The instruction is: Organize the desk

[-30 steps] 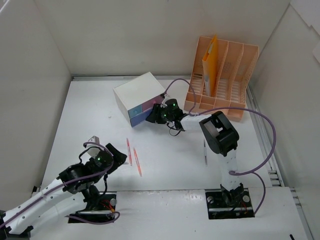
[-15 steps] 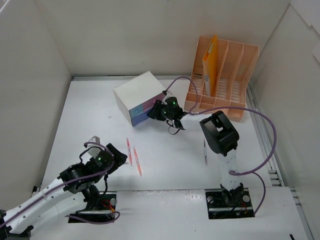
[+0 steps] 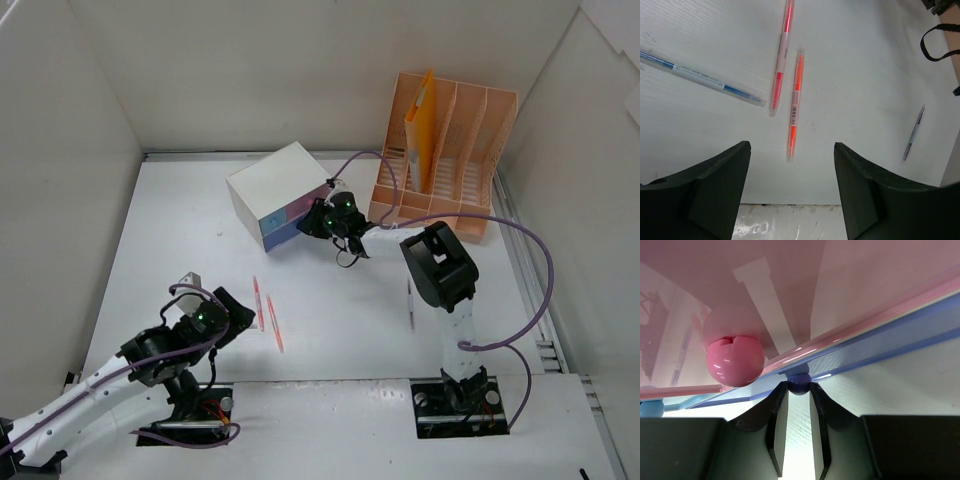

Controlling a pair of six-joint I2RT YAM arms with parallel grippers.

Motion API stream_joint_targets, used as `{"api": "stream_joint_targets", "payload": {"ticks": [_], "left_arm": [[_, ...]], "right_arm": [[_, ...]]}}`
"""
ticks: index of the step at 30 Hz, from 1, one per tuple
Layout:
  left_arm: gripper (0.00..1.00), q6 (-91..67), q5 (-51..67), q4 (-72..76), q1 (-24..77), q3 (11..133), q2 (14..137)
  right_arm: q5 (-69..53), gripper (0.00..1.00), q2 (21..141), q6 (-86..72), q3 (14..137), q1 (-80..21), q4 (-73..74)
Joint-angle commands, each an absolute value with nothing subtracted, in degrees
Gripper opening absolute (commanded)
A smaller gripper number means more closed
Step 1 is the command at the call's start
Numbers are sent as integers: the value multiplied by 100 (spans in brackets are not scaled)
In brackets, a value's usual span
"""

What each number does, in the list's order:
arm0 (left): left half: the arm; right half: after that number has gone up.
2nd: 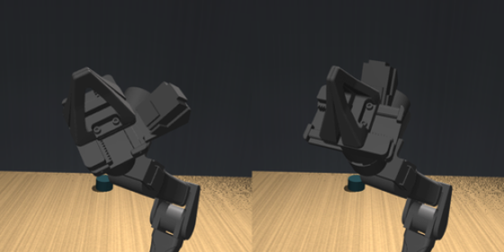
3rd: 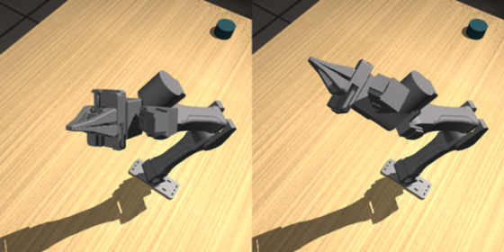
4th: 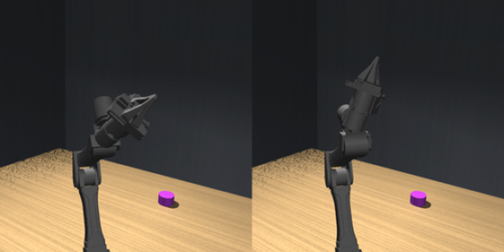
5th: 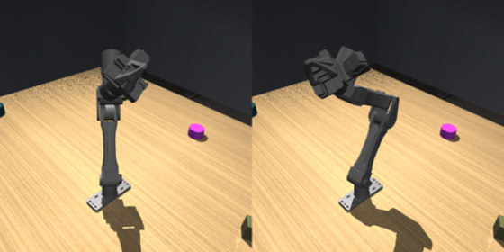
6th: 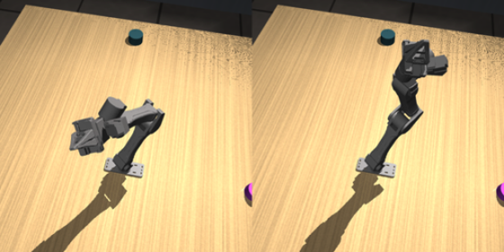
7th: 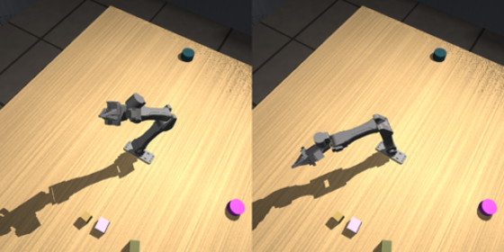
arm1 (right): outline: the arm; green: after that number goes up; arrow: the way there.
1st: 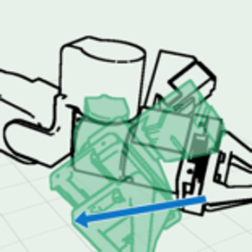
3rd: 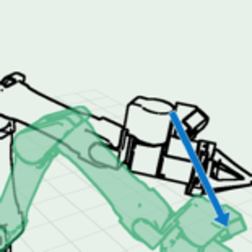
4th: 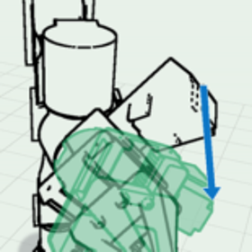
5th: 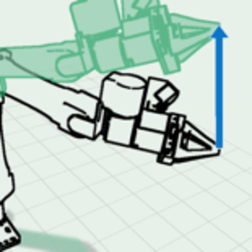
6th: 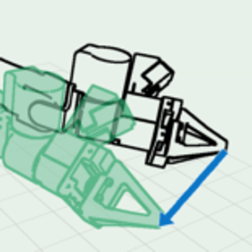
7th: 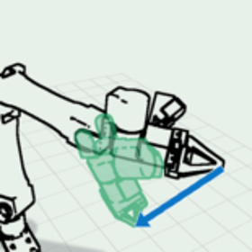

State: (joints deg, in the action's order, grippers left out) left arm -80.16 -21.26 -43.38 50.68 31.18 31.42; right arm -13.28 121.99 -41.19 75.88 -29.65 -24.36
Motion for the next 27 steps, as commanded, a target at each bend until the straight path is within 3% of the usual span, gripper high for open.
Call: {"api": "stream_joint_targets", "payload": {"ticks": [1, 8, 27], "left_arm": [[63, -8253, -2329, -4192, 5089, 3226, 3269], [63, -8226, -2320, -4193, 5089, 3243, 3261], [63, -8130, -2303, -3964, 5089, 3155, 3226]], "right_arm": [[-1230, 13, 11874, -4105, 7752, -3041, -2997], [-1231, 7, 11778, -4052, 7594, -3058, -2988], [-1345, 6, 10644, -3323, 6320, -3050, -2646]]}}
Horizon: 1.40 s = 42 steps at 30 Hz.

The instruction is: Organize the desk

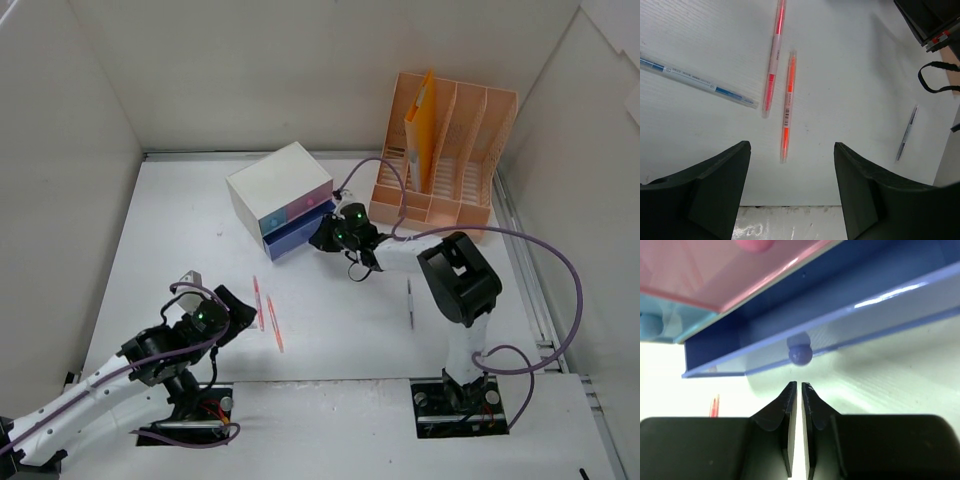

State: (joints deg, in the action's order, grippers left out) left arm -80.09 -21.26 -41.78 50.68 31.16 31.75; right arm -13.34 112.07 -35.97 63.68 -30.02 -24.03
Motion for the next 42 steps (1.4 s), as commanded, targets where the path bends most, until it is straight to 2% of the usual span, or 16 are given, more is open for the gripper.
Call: {"api": "stream_joint_targets", "payload": {"ticks": [1, 4, 7, 8, 10, 13, 21, 29, 42], "left_arm": [[63, -8130, -2303, -3964, 5089, 3155, 3217], [63, -8112, -2320, -3964, 5089, 3155, 3190], [63, -8121, -2312, -3946, 5089, 3129, 3164], [63, -8104, -2303, -3946, 5089, 3129, 3155], [63, -8112, -2303, -3938, 5089, 3120, 3155], [63, -8112, -2294, -3964, 5089, 3129, 3155], [63, -8183, -2294, -4017, 5089, 3120, 3138], [63, -8218, -2329, -4070, 5089, 3155, 3164], [63, -8200, -2329, -4096, 5089, 3208, 3199]], "right_arm": [[-1353, 6, 10617, -3296, 6241, -3050, -2558], [-1459, 6, 10459, -3182, 6092, -3024, -2426], [-1520, 11, 10397, -2998, 6038, -2962, -2434], [-1547, 24, 10406, -2936, 6064, -2971, -2426], [-1573, 38, 10459, -2909, 6196, -2971, -2434], [-1573, 46, 10626, -2874, 6398, -2971, -2417], [-1556, 47, 11144, -2900, 7022, -2979, -2373], [-1415, 41, 11303, -2927, 7172, -2979, -2118], [-1406, 37, 11601, -3032, 7426, -2988, -2268]]}}
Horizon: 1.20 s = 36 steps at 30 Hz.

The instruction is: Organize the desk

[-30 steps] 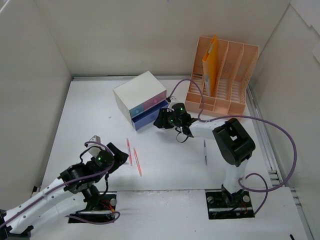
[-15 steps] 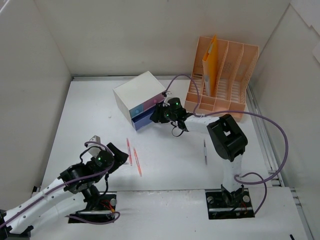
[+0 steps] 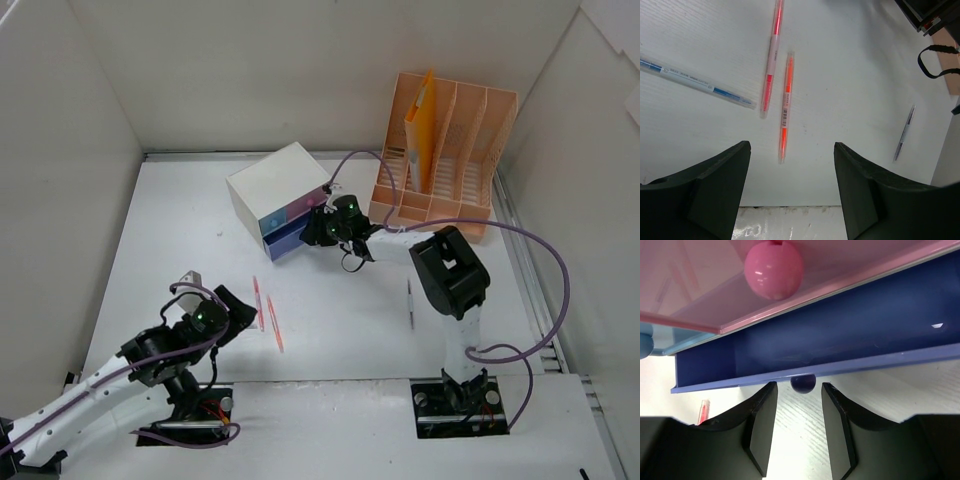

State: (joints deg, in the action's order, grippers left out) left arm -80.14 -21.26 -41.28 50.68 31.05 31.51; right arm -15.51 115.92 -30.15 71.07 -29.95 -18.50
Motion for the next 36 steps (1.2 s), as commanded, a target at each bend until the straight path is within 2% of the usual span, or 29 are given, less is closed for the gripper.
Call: {"api": "stream_joint_targets", "payload": {"ticks": [1, 8, 13, 19, 34, 35, 36], "left_arm": [[63, -8200, -2329, -4104, 5089, 3208, 3191], [63, -8200, -2347, -4149, 5089, 3226, 3208], [63, -8191, -2338, -4157, 5089, 3252, 3208], [63, -8200, -2338, -4184, 5089, 3261, 3191], [63, -8148, -2312, -3973, 5089, 3173, 3208], [63, -8139, -2312, -3964, 5089, 3173, 3208], [63, -8139, -2312, -3964, 5089, 3173, 3208]], "right_arm": [[-1398, 37, 11619, -3032, 7427, -2988, -2276], [-1380, 30, 11672, -3023, 7427, -2979, -2294], [-1362, 18, 11681, -2962, 7427, -2979, -2399], [-1336, 10, 11628, -2857, 7366, -2988, -2434], [-1310, 10, 10829, -2602, 6363, -2953, -2391], [-1318, 15, 10819, -2584, 6337, -2936, -2365], [-1371, 26, 10819, -2558, 6328, -2909, -2364]]}}
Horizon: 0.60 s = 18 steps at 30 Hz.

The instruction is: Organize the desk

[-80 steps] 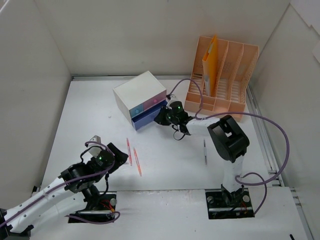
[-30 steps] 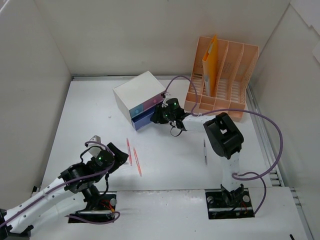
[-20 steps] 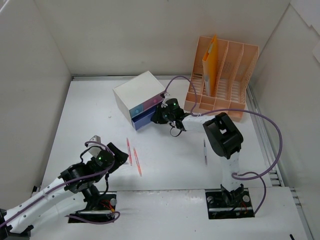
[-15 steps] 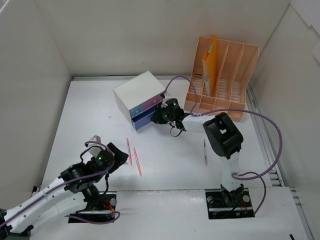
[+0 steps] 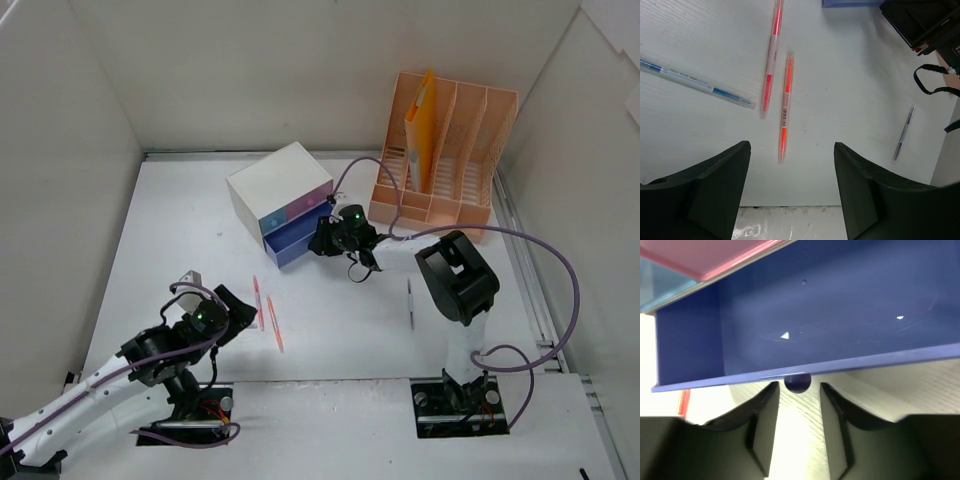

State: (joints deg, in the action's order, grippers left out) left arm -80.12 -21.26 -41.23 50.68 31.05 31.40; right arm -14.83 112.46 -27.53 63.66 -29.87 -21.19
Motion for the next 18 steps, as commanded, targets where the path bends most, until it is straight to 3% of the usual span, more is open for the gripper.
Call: {"api": "stream_joint_targets", "payload": {"ticks": [1, 2, 3, 5, 13, 15, 18], "left_arm": [[63, -8139, -2312, -3981, 5089, 3182, 3217], [63, -8147, -2294, -3981, 5089, 3173, 3208], [63, -8165, -2294, -3981, 5089, 3182, 3225], [64, -8287, -2311, -4051, 5089, 3199, 3226], [62, -9701, -2434, -4805, 5089, 3190, 3348], [62, -10314, -2470, -5140, 5089, 3286, 3418], [75, -11228, -2443, -5747, 5089, 3418, 3559]], "right_arm": [[-1449, 38, 10828, -2549, 6346, -2927, -2356], [-1528, 50, 10863, -2514, 6389, -2927, -2329], [-1660, 73, 10872, -2409, 6442, -2927, -2294], [-1766, 97, 10863, -2295, 6539, -2901, -2154], [-2223, 98, 9775, -1223, 6189, -2900, -925], [-2616, 98, 9311, -355, 6109, -2918, -286], [-2462, 98, 8259, 1279, 5436, -3120, -79]]}}
